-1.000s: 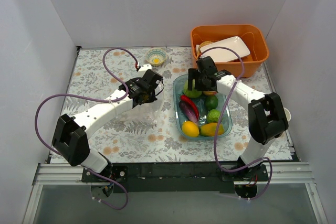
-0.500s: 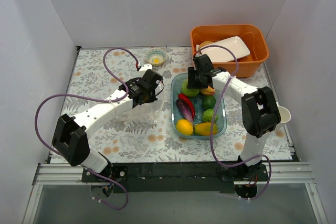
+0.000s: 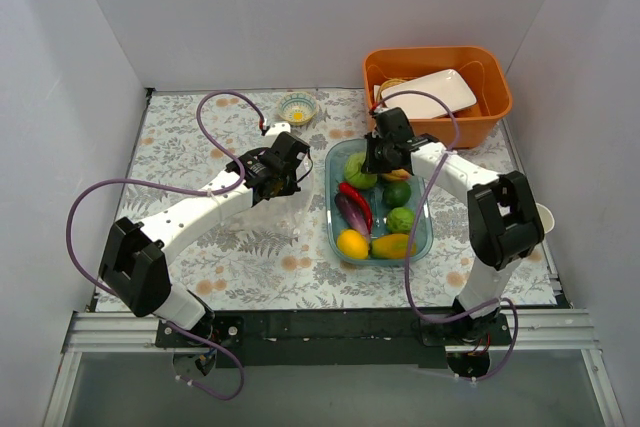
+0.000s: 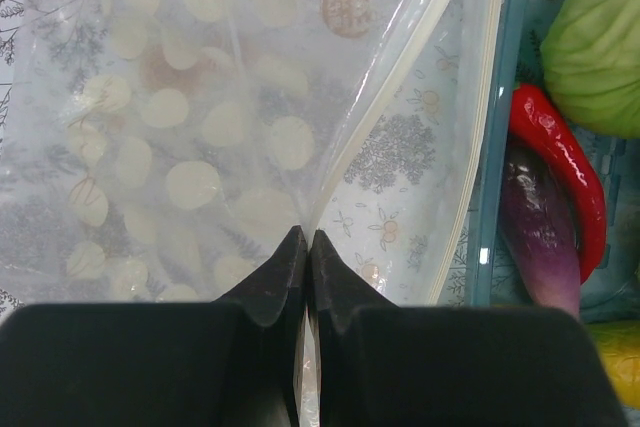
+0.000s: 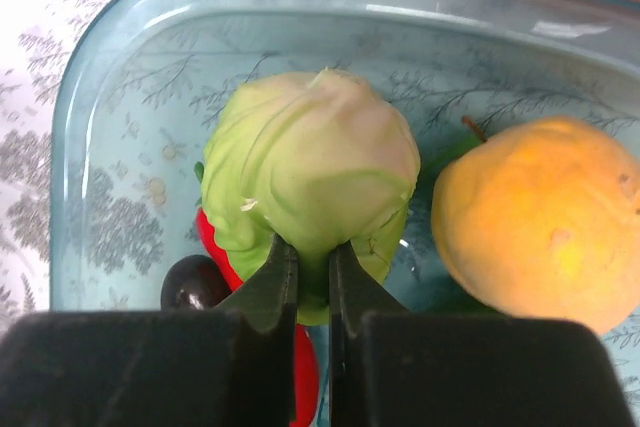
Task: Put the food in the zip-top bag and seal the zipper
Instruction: Pick up the fake vegetable from the bin.
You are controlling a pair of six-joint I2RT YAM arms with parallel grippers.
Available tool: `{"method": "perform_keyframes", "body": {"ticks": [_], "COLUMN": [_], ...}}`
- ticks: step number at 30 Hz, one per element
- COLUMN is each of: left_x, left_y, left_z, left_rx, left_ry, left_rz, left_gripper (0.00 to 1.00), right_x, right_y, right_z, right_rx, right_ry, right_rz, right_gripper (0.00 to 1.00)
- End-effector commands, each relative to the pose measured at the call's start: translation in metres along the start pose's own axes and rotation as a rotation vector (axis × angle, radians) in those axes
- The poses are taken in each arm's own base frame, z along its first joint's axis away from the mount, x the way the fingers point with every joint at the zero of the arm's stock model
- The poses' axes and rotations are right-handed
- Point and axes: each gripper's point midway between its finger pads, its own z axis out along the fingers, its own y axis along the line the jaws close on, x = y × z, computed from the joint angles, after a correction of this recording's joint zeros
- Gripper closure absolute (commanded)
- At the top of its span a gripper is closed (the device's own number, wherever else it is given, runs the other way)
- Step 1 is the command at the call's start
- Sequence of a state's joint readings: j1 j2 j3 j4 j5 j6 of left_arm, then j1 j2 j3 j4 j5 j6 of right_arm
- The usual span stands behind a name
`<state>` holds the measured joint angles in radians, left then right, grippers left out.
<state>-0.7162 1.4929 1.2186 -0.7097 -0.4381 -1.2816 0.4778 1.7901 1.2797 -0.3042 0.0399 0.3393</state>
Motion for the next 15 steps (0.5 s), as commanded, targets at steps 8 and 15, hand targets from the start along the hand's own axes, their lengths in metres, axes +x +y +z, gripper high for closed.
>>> {"method": "perform_keyframes", "body": {"ticks": [8,15], "left_x": [-0.015,-0.018], "left_y": [-0.005,-0.009], "left_z": [-0.014,-0.012], "left_rx": [0.044,0.056], "left_ry": [-0.042,-0.043], "left_rz": [-0.027,-0.025], "left_gripper": [1.00,1.00], "right_x": [-0.025,-0.015], "right_y": [0.029,0.077], "right_z": [-0.075,-0.116], "right_rx": [-0.157,-0.413], "right_ry": [-0.164,-0.207], "right_rz": [-0.015,0.036], "right_gripper": [0.99,0.99]}}
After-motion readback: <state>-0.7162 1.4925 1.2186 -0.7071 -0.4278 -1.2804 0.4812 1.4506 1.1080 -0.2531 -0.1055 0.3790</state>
